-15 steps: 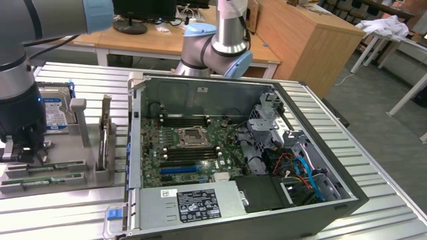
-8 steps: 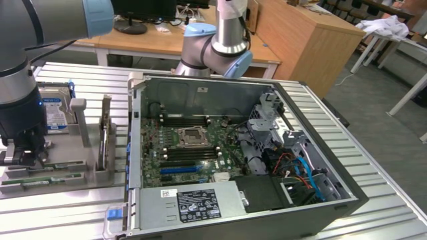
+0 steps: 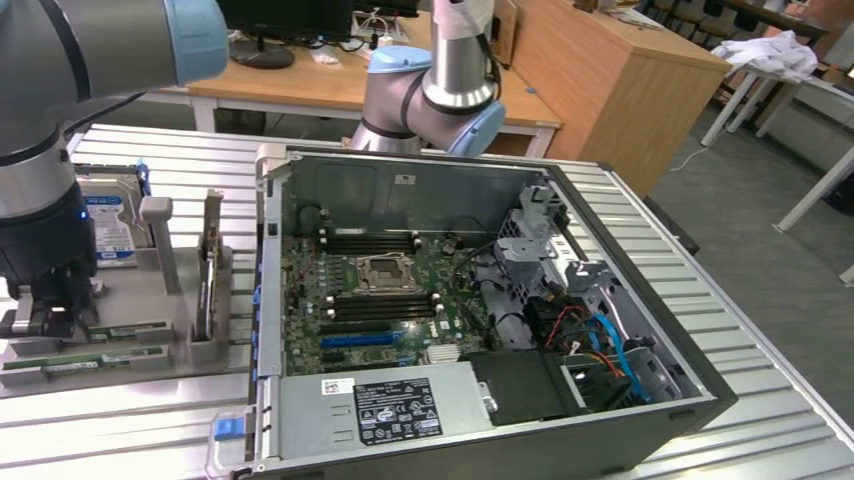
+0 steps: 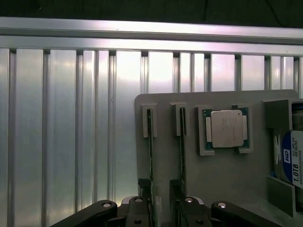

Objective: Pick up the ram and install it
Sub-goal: 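Pick up the ram and move it above insertion slot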

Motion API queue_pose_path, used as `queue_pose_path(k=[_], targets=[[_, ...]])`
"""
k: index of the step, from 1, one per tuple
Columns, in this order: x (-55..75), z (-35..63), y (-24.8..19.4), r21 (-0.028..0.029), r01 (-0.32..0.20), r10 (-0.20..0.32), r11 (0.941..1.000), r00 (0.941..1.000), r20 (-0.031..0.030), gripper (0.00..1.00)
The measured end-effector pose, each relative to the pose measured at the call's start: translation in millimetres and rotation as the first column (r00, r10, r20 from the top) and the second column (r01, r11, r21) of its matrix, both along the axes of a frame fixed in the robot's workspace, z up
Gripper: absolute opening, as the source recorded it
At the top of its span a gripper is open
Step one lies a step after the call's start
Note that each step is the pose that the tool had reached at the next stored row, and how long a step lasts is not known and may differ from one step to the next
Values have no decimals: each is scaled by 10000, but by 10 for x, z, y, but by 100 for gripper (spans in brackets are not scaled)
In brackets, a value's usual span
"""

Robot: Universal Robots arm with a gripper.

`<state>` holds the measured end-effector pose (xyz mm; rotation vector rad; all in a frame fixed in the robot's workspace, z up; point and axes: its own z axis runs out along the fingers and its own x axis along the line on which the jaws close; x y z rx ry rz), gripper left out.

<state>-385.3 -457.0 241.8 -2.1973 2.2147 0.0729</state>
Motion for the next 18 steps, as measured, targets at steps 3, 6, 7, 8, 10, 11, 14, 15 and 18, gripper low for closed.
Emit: queue_pose_path(k=[3,6,7,8,10,11,14,15,18], targets=[[0,-52,-1,0,0,0,10000,10000,-1,30],[0,-83,-2,0,0,0,10000,10000,0,30],[0,-86,-2,-1,0,0,10000,10000,-1,30],[0,-85,-2,-1,0,0,10000,10000,-2,30],[0,-86,-2,-1,0,0,10000,10000,-2,30],[0,-86,-4,0,1,-1,10000,10000,-1,30],[0,-87,-19,0,-1,1,10000,10000,-1,30],[0,-87,-19,0,0,0,10000,10000,0,30],[0,-96,-20,1,0,0,10000,10000,0,30]])
